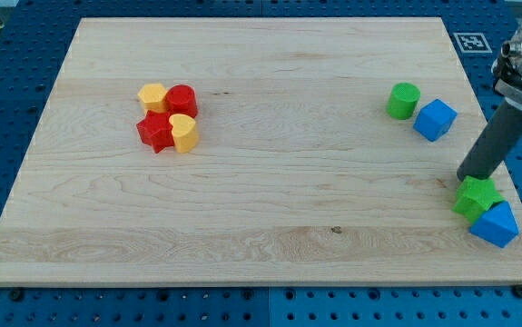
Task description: Move green circle and blue cube closer to green star
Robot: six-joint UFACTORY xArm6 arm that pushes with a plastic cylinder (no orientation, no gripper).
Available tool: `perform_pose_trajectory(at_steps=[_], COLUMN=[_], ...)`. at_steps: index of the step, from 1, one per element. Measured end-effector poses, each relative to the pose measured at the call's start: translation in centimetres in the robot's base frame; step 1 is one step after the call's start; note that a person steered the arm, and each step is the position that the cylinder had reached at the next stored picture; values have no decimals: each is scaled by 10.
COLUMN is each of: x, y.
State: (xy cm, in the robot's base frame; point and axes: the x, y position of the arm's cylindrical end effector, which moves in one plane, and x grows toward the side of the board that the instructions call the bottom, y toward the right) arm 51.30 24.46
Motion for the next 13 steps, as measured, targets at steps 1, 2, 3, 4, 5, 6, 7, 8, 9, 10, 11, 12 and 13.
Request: perform_pose_trajectory(at_steps=[1, 2, 3, 4, 5, 6, 7, 8, 9, 10, 11, 12, 13], x=[3, -18, -49, -82, -105, -151, -198, -238, -247, -232, -201, -176, -164], y=[0, -13, -34, -58, -71, -76, -79, -91, -73, -59, -48, -30, 3])
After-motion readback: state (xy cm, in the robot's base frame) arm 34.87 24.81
